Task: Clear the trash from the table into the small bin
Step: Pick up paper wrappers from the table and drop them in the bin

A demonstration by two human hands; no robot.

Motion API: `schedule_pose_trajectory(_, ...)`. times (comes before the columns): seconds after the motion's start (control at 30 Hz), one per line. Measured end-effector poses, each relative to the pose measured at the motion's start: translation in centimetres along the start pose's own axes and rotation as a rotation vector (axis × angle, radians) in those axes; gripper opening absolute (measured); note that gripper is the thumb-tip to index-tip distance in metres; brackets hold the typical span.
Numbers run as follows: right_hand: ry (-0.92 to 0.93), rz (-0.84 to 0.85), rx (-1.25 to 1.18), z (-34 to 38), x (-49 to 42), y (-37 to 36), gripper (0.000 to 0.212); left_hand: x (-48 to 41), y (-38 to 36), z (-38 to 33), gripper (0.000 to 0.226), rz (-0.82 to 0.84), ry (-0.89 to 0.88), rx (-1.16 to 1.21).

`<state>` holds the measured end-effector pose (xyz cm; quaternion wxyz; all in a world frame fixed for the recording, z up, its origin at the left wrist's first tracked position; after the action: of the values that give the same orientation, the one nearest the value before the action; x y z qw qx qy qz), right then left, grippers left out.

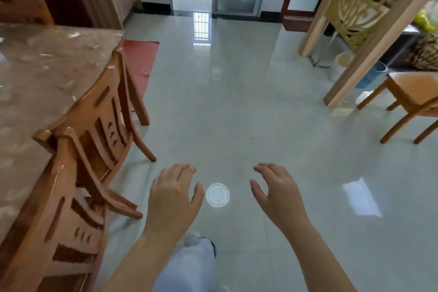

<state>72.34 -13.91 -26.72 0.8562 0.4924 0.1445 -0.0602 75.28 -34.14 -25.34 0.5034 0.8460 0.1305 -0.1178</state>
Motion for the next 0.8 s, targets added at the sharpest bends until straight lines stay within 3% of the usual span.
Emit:
schedule_pose_trajectory(0.1, 0.061, 0.035, -0.016, 0.2, -5.5, -3.1, 0.026, -4.1, -1.6, 2.3, 0.043, -0.012, 0.042, -0.046)
schedule_pose_trajectory(0.27, 0.14, 0.063, -0.021, 1.5, -17.2, -7.9, 0.026, -14.2, -4.1, 7.1, 0.032, -0.037, 0.154, -0.058)
schedule_pose_trajectory(0.53, 0.246, 0.068, -0.084, 7.2, -35.0, -14.3, 0.025, -30.7, -4.0, 13.9, 0.028, -0.168, 0.163, -0.129)
schedule_pose_trajectory(0.8, 0.29, 0.221, -0.124, 7.7, -46.4, -22.9, 0.025, -38.7, -7.7, 19.3, 0.026, -0.15, 0.314, -0.163)
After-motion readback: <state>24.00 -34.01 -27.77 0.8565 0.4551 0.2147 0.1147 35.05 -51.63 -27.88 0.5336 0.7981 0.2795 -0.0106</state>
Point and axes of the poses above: each hand's wrist, its own x-axis away from the middle knuckle, its own y-axis out of the back of the hand, z = x × y, the point moved 2 cm from there along -x, towards the middle knuckle, and after that the axes turned 8 degrees about -z, right-handed, at the moved point
